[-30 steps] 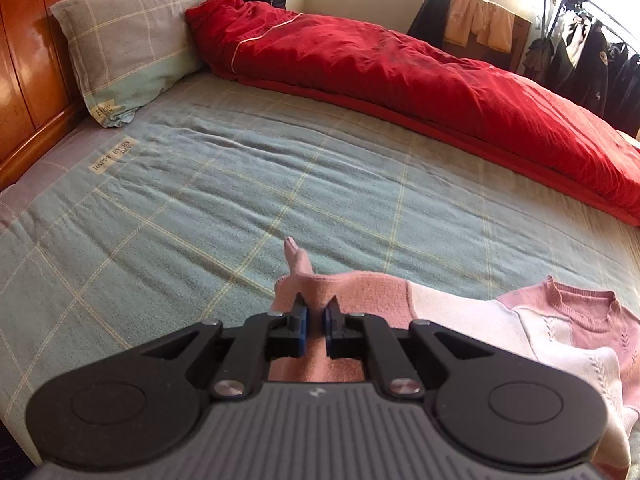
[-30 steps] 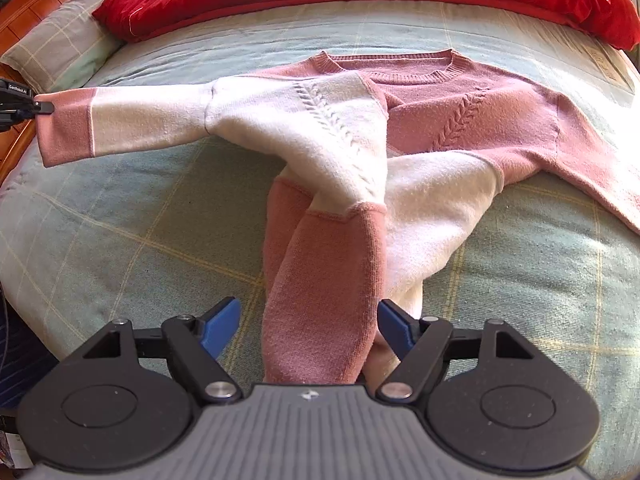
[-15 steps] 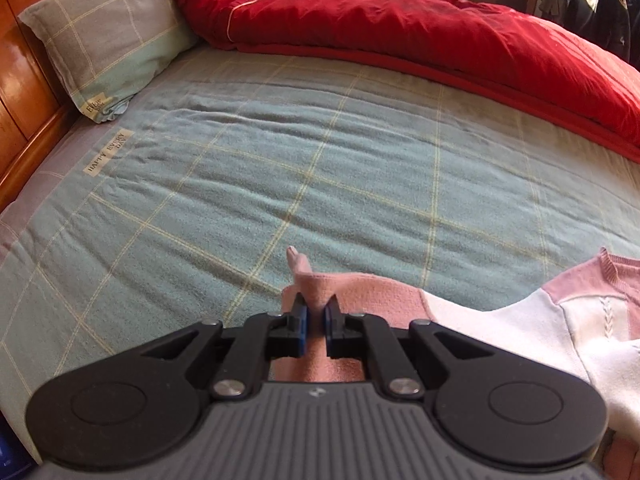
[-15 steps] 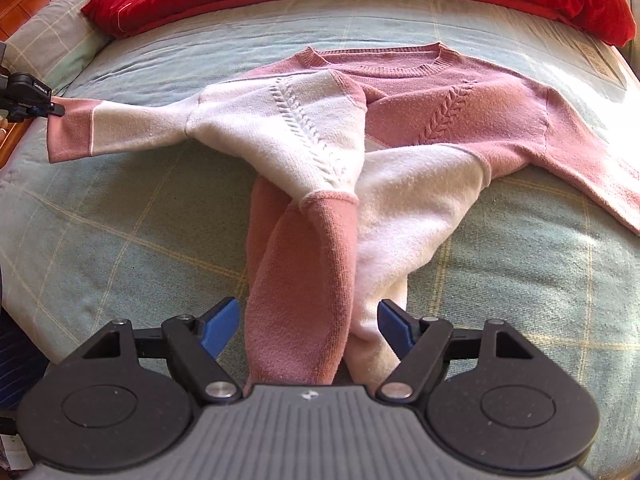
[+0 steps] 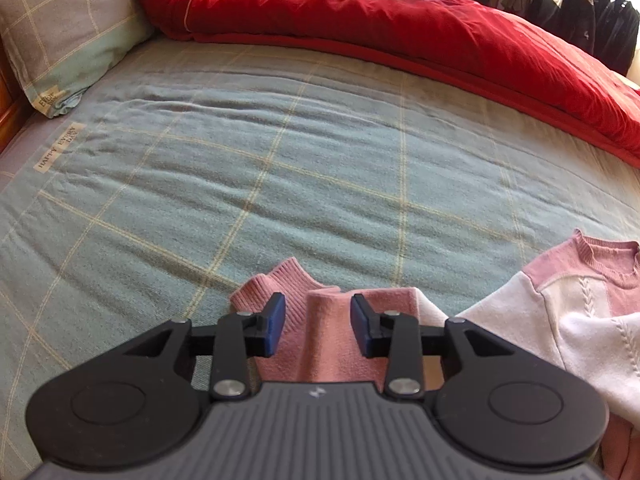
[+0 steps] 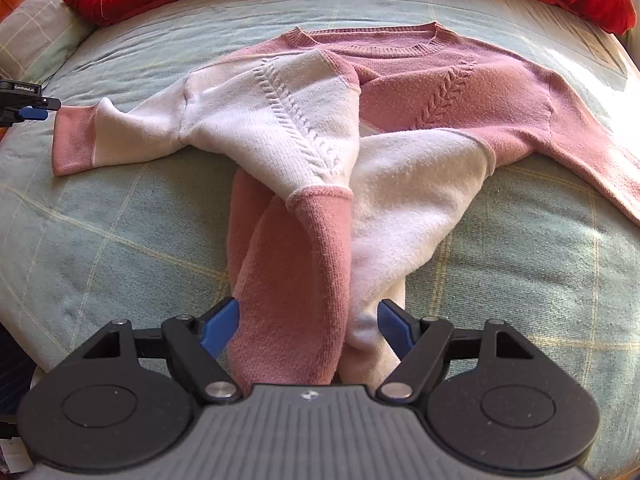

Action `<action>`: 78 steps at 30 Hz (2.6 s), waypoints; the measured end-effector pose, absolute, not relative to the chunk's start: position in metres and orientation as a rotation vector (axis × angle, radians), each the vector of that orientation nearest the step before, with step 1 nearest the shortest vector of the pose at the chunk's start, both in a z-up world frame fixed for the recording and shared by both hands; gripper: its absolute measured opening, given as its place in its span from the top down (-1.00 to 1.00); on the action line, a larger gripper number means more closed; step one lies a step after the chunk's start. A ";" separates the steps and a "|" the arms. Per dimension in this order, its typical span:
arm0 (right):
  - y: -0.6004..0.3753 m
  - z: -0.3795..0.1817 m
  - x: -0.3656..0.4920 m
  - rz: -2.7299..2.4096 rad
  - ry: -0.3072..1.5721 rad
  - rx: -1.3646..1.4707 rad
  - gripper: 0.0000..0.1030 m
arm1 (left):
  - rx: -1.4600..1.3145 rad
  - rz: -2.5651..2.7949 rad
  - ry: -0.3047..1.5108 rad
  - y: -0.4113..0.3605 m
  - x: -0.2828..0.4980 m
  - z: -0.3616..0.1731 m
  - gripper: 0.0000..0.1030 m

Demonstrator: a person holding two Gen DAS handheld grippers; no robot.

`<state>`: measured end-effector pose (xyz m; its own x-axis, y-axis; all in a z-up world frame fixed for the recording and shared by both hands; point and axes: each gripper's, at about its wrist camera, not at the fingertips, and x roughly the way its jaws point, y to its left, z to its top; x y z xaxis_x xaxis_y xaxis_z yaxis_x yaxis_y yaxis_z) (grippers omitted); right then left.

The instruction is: Fold clothes

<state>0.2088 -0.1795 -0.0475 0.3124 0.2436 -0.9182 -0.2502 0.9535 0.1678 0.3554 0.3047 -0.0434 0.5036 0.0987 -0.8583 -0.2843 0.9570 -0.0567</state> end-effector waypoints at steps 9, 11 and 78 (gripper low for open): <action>-0.172 -0.050 0.216 0.314 1.230 -0.018 -0.55 | -0.336 0.338 1.058 0.347 0.353 -0.091 0.34; -0.171 -0.050 0.217 0.312 1.233 -0.019 -0.55 | -0.384 0.329 1.056 0.350 0.356 -0.099 0.34; -0.250 -0.046 0.247 0.287 1.178 0.088 -0.58 | -0.100 -0.316 1.075 0.143 0.449 -0.110 0.43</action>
<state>0.2474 -0.2502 -0.0462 0.3514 0.2668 -0.8974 -0.1755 0.9603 0.2168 0.4491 0.1429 -0.1105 0.4360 -0.3020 -0.8477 0.2050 0.9506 -0.2332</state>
